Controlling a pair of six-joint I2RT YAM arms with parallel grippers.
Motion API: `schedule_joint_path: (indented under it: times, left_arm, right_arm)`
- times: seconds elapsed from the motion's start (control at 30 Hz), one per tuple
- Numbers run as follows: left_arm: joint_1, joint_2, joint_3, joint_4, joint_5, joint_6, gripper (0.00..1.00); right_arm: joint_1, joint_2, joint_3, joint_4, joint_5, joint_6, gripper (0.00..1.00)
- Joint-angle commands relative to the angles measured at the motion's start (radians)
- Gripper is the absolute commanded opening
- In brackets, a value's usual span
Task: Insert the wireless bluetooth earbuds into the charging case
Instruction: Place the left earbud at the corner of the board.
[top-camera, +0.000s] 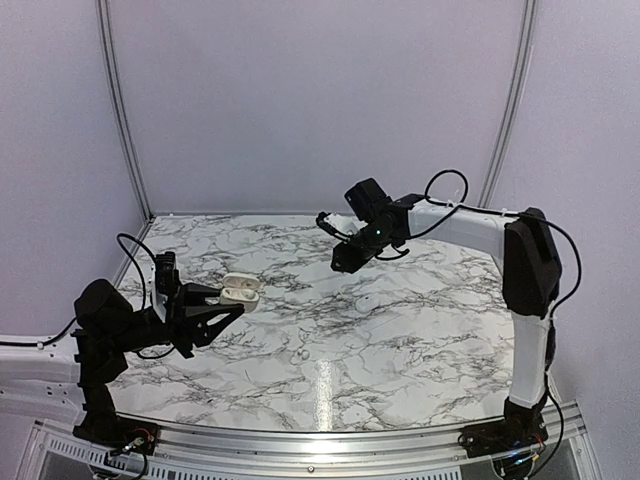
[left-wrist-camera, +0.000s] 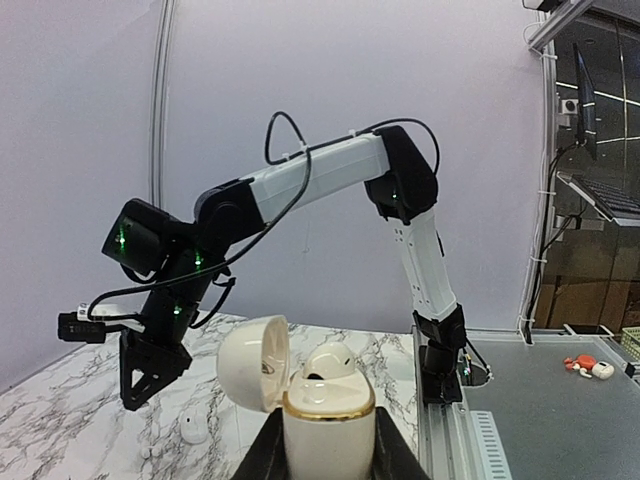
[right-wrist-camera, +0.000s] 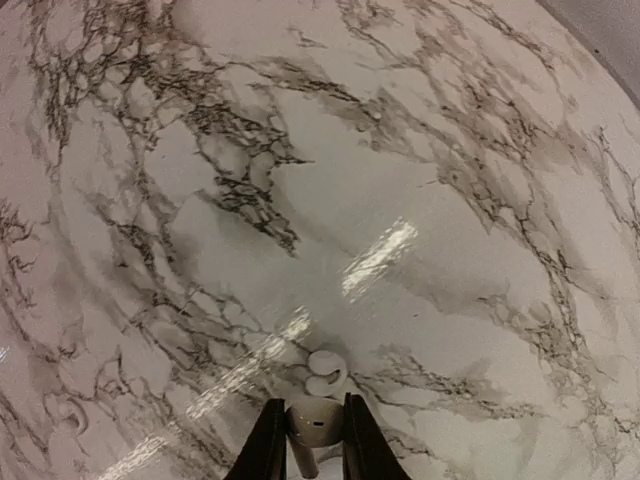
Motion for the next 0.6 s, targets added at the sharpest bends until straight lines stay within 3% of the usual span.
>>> schedule_joint_path:
  times: [0.0, 0.23, 0.57]
  left_arm:
    - [0.005, -0.026, -0.003, 0.046, 0.01, -0.019, 0.0]
    - [0.005, -0.049, -0.023, 0.047, 0.012, -0.038, 0.0]
    - [0.004, -0.061, -0.03, 0.046, 0.022, -0.046, 0.0]
  right_arm:
    - [0.108, -0.125, -0.135, -0.001, -0.034, 0.021, 0.16]
    - [0.292, -0.268, -0.372, -0.014, -0.029, 0.075, 0.16]
    - [0.423, -0.321, -0.533, -0.056, 0.038, 0.141, 0.17]
